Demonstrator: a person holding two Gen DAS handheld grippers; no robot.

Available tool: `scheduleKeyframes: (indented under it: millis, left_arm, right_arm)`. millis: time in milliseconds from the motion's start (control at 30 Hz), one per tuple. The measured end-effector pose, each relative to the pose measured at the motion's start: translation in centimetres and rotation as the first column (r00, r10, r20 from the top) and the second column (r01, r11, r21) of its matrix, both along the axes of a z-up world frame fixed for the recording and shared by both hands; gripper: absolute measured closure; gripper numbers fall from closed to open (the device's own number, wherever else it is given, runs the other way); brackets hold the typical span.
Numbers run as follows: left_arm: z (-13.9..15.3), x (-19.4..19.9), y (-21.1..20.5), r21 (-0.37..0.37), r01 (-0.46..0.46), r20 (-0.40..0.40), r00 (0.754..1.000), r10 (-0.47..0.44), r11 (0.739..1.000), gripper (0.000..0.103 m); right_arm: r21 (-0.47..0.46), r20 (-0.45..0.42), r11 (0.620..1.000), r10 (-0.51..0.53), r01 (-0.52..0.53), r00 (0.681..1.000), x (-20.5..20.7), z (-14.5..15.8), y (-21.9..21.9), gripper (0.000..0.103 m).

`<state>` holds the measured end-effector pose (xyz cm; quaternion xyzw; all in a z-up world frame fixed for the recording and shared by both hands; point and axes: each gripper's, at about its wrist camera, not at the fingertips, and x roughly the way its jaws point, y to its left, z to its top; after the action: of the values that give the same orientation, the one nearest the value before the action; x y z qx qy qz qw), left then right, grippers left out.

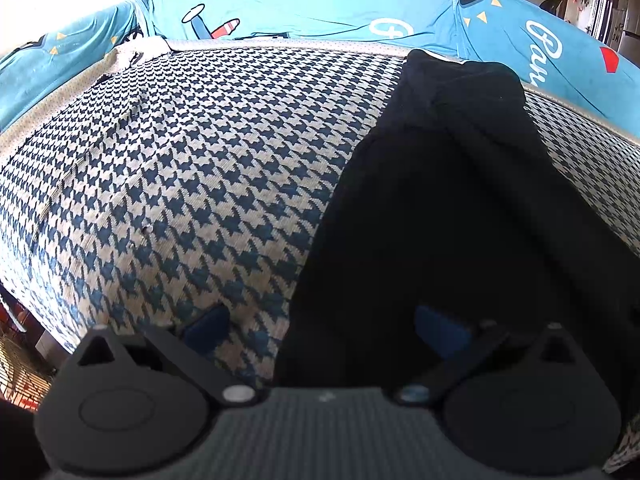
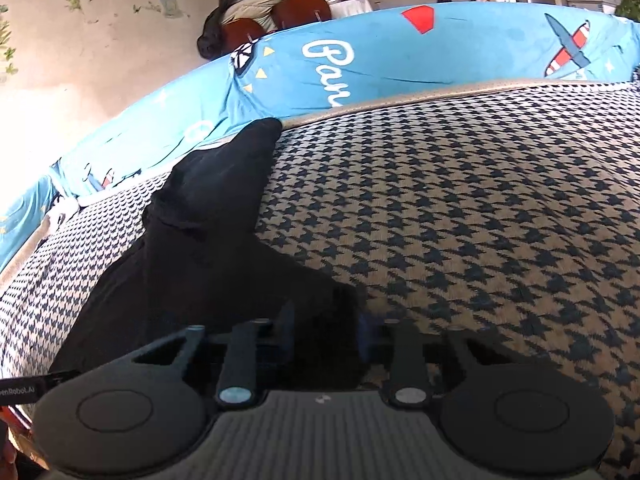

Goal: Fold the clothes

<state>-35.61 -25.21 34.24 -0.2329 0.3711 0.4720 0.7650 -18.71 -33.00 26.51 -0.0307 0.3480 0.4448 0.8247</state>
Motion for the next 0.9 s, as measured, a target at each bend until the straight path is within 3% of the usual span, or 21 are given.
scheduleKeyframes:
  millis: [100, 233, 467, 700, 900]
  left_arm:
    - [0.0, -0.1, 0.1, -0.002, -0.001, 0.004, 1.0, 0.001, 1.0, 0.0]
    - [0.1, -0.2, 0.3, -0.008, -0.01, 0.013, 1.0, 0.01, 1.0, 0.0]
    - [0.5, -1.3, 1.1, -0.029, -0.055, 0.046, 0.997, 0.056, 0.998, 0.0]
    - [2.6, -4.2, 2.2, -0.001, -0.175, 0.126, 0.977, 0.174, 0.985, 0.0]
    - [4.6, -7.4, 3.0, 0.071, -0.311, 0.15, 0.943, 0.298, 0.948, 0.0]
  right_arm:
    - [0.011, -0.006, 1.0, 0.007, -0.007, 1.0, -0.1, 0.1, 0.1, 0.092]
    - [0.061, -0.034, 0.997, 0.043, -0.04, 0.999, -0.6, 1.0, 0.0, 0.093]
    - [0.189, -0.05, 0.962, 0.212, -0.199, 0.976, -4.4, 4.3, 0.6, 0.094]
    - [0.256, -0.045, 0.872, 0.442, -0.418, 0.896, -10.2, 6.9, 3.7, 0.094]
    - [0.248, -0.059, 0.798, 0.579, -0.549, 0.814, -15.1, 6.2, 6.9, 0.094]
